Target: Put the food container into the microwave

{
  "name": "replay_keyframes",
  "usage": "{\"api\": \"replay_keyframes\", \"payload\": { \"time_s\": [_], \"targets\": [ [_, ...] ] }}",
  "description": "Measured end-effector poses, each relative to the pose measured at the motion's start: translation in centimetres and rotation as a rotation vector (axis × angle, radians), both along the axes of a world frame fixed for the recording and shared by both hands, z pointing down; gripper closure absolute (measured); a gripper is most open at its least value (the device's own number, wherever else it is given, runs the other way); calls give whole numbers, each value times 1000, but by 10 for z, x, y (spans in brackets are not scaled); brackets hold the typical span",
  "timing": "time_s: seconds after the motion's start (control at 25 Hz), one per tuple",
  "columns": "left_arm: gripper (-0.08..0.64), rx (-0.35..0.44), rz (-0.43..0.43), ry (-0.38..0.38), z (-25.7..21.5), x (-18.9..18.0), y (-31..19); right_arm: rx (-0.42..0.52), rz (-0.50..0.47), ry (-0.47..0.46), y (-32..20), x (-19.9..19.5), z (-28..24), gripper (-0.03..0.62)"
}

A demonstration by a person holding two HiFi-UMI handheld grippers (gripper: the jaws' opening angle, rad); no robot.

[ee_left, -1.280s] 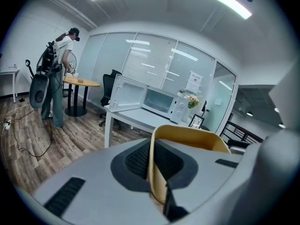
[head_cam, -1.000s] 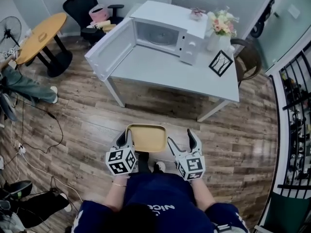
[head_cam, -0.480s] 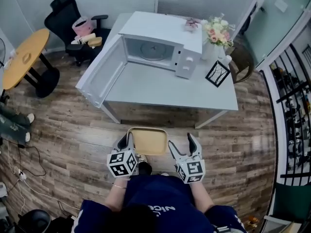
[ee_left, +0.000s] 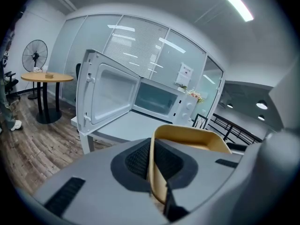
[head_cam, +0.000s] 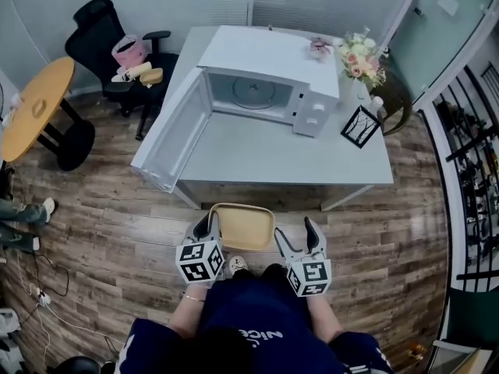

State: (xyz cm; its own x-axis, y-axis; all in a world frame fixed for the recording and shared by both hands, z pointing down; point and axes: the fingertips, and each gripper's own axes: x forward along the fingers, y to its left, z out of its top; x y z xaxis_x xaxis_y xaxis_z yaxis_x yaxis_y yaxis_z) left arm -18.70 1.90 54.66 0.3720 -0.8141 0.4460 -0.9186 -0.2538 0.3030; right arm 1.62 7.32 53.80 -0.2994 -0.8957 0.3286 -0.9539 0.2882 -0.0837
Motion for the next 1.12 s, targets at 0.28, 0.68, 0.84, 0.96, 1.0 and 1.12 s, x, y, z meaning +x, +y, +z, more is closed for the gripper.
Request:
{"api": "replay_keyframes", "payload": {
  "time_s": [0.28,0.68,0.84,0.96,1.0,1.12],
  "targets": [
    [548,-11,-15,5,2,-10,-10,-7,-11,1,-15,-10,0,238],
    [548,-23,-83,2,9,0,-43,-40,-83,-26,-60,1,17,241],
    [548,-26,-121,-1,7,8,-71,-38,-128,-26,-100,10,14,242],
    [548,-24,-149,3,4,15,-97,-42,-165,-26,-134,17,12,244],
    [548,-24,-158,3,4,17,-106,-42,-177,-27,-144,18,12,244],
    [548,-21,-187,3,2,24,-134,-41,-211,-33,-175,22,11,252]
  ]
}}
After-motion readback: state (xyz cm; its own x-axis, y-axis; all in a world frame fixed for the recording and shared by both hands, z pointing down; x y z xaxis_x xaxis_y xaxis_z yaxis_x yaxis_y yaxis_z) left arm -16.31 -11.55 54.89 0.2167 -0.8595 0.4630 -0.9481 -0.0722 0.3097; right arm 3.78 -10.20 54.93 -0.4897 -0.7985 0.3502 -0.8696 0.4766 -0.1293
